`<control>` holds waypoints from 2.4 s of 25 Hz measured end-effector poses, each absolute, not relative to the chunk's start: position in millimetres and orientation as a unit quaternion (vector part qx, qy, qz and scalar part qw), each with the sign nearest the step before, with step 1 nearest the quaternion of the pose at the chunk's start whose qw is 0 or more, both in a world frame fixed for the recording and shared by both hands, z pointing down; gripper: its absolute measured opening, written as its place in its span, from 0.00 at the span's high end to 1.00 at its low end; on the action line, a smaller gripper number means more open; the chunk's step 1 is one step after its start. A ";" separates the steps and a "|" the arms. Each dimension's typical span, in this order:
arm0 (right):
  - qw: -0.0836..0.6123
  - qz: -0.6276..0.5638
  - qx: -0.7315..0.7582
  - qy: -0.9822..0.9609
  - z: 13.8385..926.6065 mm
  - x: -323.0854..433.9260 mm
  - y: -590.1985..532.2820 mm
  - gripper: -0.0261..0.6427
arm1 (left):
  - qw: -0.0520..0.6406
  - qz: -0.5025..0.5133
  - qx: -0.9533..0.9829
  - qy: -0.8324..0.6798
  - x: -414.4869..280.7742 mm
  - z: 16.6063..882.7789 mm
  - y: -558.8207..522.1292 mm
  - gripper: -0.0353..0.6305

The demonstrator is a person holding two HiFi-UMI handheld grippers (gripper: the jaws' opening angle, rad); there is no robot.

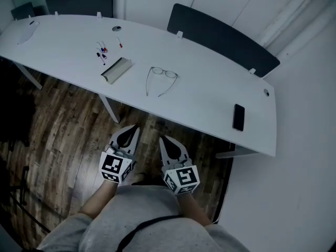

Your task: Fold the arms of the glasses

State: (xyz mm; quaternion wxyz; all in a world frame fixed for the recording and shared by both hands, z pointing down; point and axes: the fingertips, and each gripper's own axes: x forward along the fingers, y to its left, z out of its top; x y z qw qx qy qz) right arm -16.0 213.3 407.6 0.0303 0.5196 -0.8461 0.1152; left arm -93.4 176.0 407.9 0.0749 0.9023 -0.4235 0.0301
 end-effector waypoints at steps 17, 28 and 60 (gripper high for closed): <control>0.052 0.117 0.493 -0.861 419.6 -22.6 112.8 0.93 | 0.090 0.040 0.879 -0.466 -121.4 421.1 89.5 0.92; 0.133 0.081 0.502 -0.851 441.9 23.0 20.0 0.93 | 0.078 0.085 0.876 -0.469 -108.7 435.5 0.4 0.92; 0.530 -0.395 0.297 -0.689 541.2 81.5 -122.2 0.75 | 0.114 0.156 0.839 -0.509 -105.6 500.4 -123.3 0.92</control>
